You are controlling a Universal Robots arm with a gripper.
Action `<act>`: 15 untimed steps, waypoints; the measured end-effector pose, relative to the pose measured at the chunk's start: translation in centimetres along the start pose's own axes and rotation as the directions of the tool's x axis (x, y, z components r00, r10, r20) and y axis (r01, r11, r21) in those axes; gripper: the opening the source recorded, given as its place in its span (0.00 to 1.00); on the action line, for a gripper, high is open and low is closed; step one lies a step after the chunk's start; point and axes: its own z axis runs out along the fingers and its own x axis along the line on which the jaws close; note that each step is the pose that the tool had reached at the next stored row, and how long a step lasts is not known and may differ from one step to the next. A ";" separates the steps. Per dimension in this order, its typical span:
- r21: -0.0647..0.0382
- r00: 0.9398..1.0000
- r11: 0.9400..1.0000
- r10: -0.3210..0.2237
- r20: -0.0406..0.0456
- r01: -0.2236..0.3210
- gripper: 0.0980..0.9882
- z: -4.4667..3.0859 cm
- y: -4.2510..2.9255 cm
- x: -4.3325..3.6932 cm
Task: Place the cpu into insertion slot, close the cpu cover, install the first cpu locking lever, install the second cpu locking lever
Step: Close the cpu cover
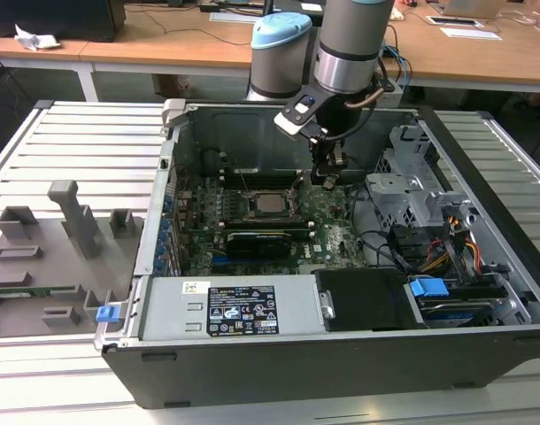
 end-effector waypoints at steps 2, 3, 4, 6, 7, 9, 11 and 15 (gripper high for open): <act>0.000 1.000 1.000 0.000 0.000 0.000 0.01 0.00 -0.04 0.00; 0.000 1.000 1.000 0.000 0.000 0.000 0.01 0.00 -0.07 0.01; 0.000 1.000 1.000 0.000 0.000 0.000 0.01 0.00 -0.09 0.01; 0.000 1.000 1.000 0.000 0.000 0.000 0.01 0.00 -0.14 0.01; 0.000 1.000 1.000 0.000 0.000 0.000 0.01 0.00 -0.18 0.02; 0.000 1.000 1.000 0.000 0.000 0.000 0.01 0.00 -0.22 0.02; 0.000 1.000 1.000 0.000 0.000 0.000 0.01 0.00 -0.24 0.02; 0.000 1.000 1.000 0.000 0.000 0.000 0.01 0.00 -0.36 0.03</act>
